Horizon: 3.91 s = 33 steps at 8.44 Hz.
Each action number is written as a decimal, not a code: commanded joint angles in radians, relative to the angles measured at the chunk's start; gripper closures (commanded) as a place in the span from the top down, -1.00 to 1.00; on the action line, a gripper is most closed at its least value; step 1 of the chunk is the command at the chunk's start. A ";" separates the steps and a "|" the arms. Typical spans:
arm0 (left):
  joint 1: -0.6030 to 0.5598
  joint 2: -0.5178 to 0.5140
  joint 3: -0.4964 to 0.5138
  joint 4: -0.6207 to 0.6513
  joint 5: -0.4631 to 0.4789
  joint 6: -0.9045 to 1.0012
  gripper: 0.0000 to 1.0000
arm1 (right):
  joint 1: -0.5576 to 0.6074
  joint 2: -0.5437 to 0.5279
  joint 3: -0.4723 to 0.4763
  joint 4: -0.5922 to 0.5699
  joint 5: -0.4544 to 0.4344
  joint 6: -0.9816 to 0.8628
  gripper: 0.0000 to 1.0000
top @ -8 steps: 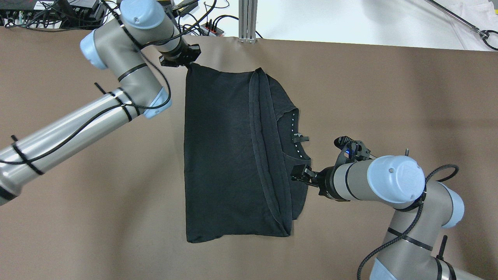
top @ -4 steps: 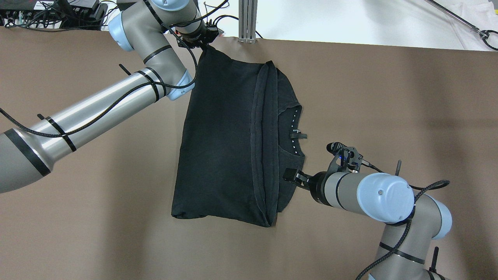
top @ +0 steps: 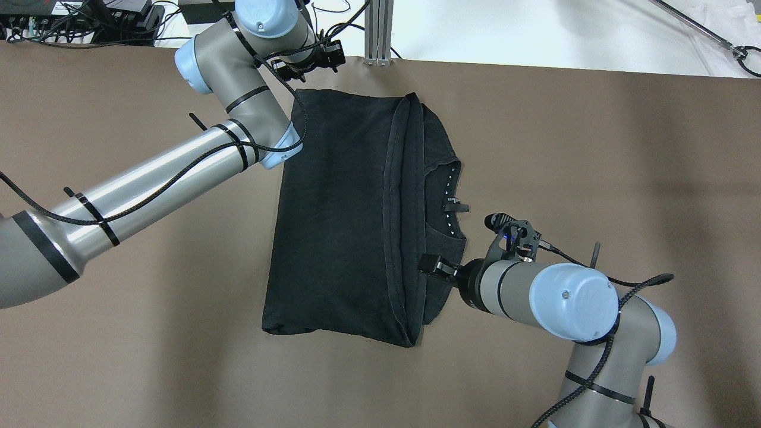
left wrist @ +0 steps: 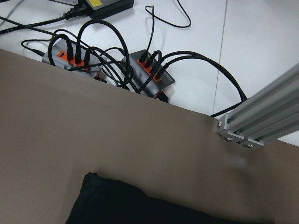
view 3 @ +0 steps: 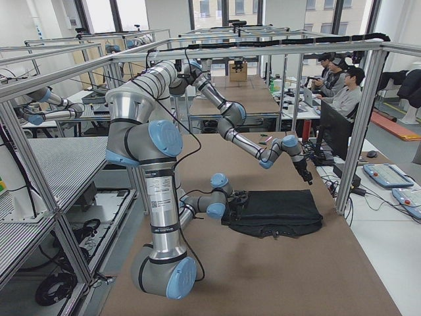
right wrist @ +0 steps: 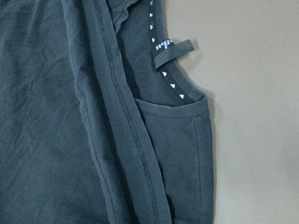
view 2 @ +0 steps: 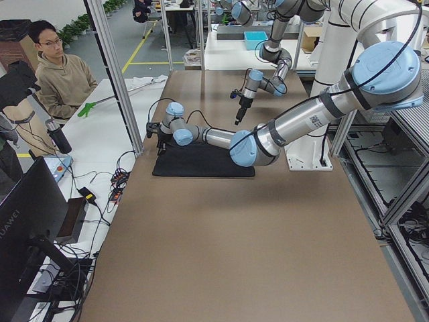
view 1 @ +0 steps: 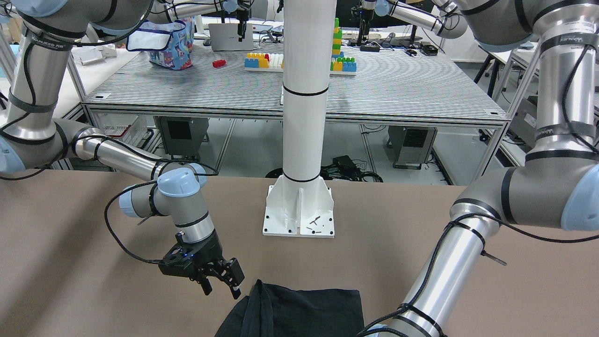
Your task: Fold clothes
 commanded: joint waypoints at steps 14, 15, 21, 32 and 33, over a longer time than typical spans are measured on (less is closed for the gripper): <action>-0.006 0.239 -0.312 0.009 -0.032 -0.017 1.00 | -0.165 0.272 -0.215 -0.319 -0.135 -0.796 -0.30; -0.006 0.239 -0.311 0.009 -0.030 -0.016 1.00 | -0.165 0.270 -0.215 -0.319 -0.133 -0.796 -0.35; -0.008 0.239 -0.311 0.009 -0.030 -0.016 1.00 | -0.165 0.256 -0.217 -0.319 -0.135 -0.813 -0.52; -0.008 0.242 -0.325 0.009 -0.029 -0.039 1.00 | -0.217 -0.137 0.128 -0.292 -0.061 -0.582 -0.37; -0.008 0.241 -0.326 0.015 -0.030 -0.039 1.00 | -0.217 -0.135 0.127 -0.288 -0.061 -0.524 0.88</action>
